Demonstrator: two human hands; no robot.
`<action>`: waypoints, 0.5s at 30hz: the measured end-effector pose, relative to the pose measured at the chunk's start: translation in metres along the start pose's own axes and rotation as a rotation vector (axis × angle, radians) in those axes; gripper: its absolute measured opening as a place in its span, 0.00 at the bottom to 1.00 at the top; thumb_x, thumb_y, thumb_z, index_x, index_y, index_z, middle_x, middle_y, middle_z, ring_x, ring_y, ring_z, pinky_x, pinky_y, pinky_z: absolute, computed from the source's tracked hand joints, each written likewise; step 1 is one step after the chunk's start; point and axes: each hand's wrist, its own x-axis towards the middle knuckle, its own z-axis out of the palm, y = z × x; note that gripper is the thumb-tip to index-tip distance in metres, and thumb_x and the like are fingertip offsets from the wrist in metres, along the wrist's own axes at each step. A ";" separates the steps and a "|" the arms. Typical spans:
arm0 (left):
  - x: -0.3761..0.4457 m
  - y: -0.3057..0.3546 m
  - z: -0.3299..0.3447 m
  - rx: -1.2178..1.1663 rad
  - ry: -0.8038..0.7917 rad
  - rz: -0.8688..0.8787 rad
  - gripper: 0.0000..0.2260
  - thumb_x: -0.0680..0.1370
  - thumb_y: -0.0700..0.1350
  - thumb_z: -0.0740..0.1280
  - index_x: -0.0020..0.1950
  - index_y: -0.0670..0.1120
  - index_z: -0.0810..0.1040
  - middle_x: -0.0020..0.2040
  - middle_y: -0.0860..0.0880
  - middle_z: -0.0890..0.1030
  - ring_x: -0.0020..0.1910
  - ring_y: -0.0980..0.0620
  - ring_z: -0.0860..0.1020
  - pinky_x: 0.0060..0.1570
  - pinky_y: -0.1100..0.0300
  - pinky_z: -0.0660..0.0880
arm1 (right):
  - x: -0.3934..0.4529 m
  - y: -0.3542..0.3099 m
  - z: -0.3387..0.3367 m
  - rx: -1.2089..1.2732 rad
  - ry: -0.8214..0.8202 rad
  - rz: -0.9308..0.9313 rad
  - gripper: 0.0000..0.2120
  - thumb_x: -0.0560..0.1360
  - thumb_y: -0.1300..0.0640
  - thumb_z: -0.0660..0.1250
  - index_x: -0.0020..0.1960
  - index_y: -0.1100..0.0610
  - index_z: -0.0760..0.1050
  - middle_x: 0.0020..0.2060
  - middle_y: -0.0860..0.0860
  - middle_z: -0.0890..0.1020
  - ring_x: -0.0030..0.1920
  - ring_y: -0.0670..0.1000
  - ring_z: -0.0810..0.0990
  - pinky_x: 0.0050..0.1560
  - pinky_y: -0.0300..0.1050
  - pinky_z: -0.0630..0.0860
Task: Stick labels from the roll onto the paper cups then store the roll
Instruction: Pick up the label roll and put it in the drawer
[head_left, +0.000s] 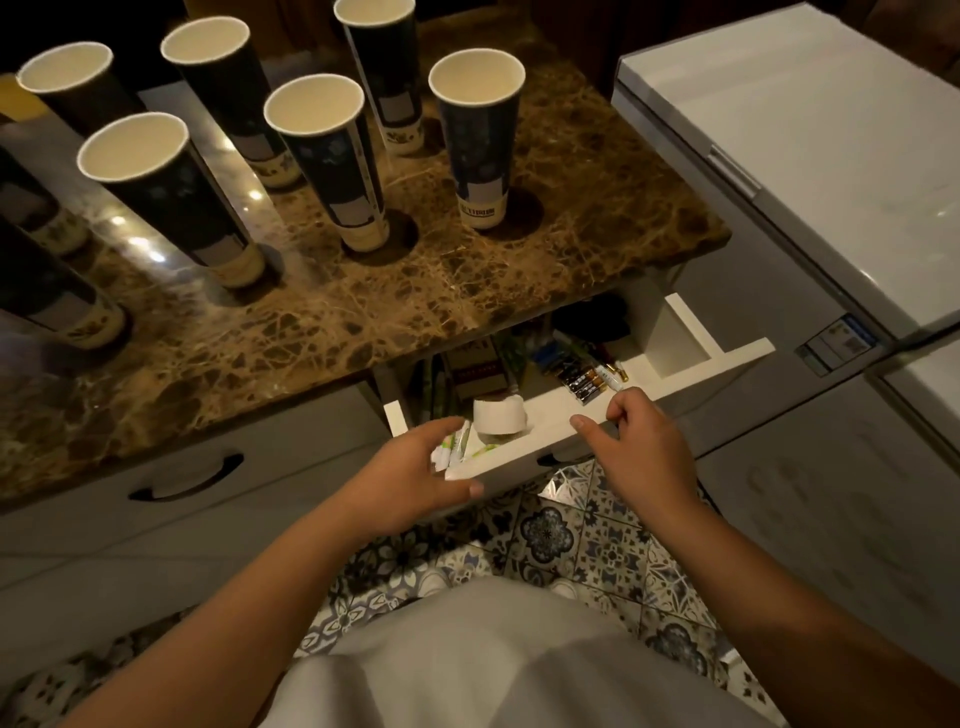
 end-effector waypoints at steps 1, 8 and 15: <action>-0.004 -0.002 0.000 0.166 0.063 0.027 0.40 0.72 0.54 0.74 0.79 0.49 0.58 0.77 0.54 0.60 0.76 0.53 0.58 0.74 0.56 0.59 | 0.001 0.002 -0.002 0.028 -0.029 -0.019 0.14 0.72 0.41 0.70 0.45 0.48 0.69 0.34 0.45 0.71 0.34 0.48 0.72 0.32 0.44 0.68; -0.006 -0.016 -0.007 0.647 0.391 0.015 0.54 0.68 0.68 0.70 0.80 0.46 0.42 0.79 0.45 0.33 0.76 0.45 0.29 0.73 0.47 0.34 | 0.021 0.010 -0.023 -0.256 -0.167 -0.241 0.16 0.74 0.49 0.71 0.60 0.50 0.73 0.38 0.45 0.79 0.40 0.49 0.78 0.37 0.44 0.75; 0.012 -0.023 -0.029 0.699 0.496 -0.033 0.54 0.66 0.70 0.69 0.80 0.41 0.49 0.81 0.41 0.49 0.80 0.42 0.46 0.74 0.38 0.45 | 0.078 -0.015 -0.027 -0.671 0.065 -0.538 0.44 0.62 0.39 0.78 0.71 0.55 0.67 0.61 0.55 0.76 0.61 0.58 0.74 0.55 0.54 0.73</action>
